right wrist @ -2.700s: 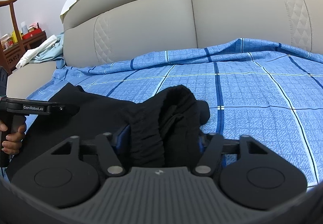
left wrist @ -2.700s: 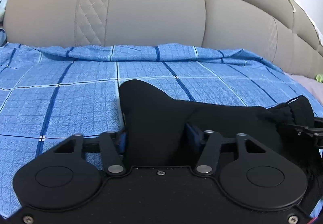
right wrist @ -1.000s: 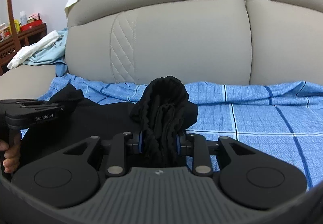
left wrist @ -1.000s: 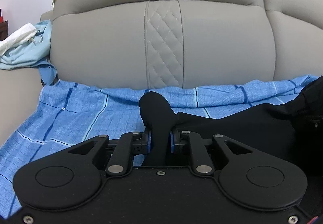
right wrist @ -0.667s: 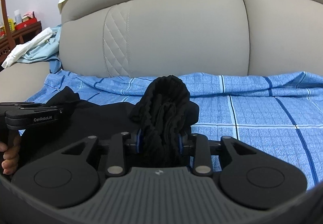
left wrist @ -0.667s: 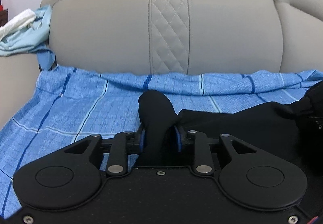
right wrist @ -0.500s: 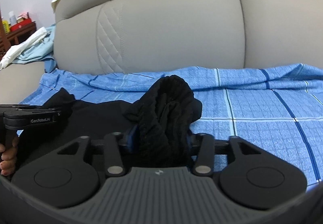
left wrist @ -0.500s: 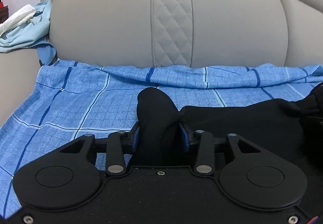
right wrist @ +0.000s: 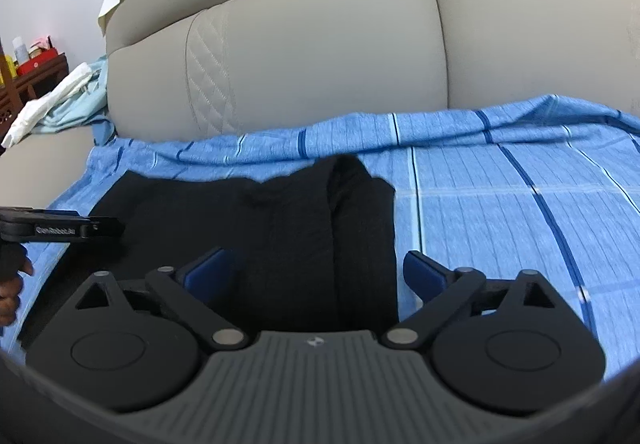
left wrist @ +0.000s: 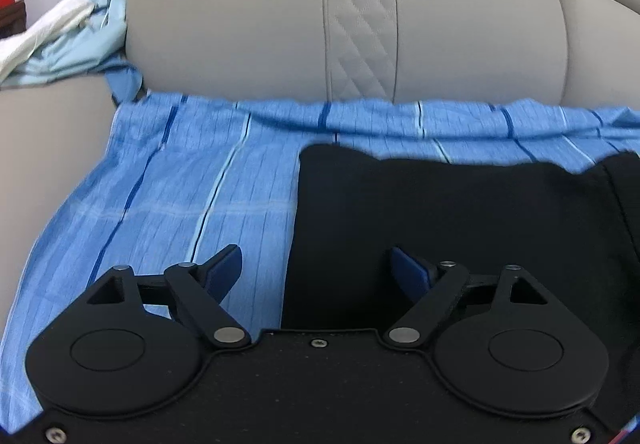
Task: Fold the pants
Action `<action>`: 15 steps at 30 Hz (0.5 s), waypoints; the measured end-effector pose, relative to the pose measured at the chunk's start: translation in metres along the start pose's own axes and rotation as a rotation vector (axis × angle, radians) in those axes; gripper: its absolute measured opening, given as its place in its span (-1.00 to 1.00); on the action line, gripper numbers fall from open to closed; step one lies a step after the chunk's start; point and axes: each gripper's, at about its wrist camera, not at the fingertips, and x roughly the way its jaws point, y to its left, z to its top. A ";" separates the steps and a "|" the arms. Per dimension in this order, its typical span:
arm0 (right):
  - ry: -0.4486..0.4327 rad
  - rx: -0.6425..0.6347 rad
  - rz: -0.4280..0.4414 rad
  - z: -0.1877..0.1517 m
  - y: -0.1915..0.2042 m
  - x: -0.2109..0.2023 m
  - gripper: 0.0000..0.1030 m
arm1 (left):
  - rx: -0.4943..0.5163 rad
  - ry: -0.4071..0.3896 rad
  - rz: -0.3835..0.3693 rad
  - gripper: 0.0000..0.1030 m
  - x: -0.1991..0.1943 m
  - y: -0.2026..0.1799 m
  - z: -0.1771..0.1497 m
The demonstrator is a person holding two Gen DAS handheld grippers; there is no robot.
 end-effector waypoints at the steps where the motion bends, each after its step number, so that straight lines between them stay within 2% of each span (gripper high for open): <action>1: 0.005 -0.009 -0.012 -0.006 0.004 -0.005 0.95 | -0.002 0.015 -0.006 0.59 -0.005 0.001 -0.005; 4: 0.003 -0.041 -0.040 -0.024 0.014 -0.016 0.88 | -0.007 0.046 -0.022 0.59 -0.018 0.003 -0.023; 6: 0.006 -0.055 -0.065 -0.036 0.018 -0.020 0.57 | -0.014 0.053 -0.031 0.61 -0.027 0.005 -0.037; 8: -0.024 -0.056 -0.078 -0.049 0.020 -0.028 0.53 | -0.036 0.026 -0.042 0.62 -0.038 0.009 -0.053; 12: -0.046 -0.029 -0.079 -0.060 0.020 -0.042 0.45 | -0.101 0.026 -0.078 0.70 -0.051 0.021 -0.073; 15: -0.049 -0.028 -0.076 -0.066 0.020 -0.049 0.44 | -0.094 0.005 -0.080 0.75 -0.059 0.026 -0.085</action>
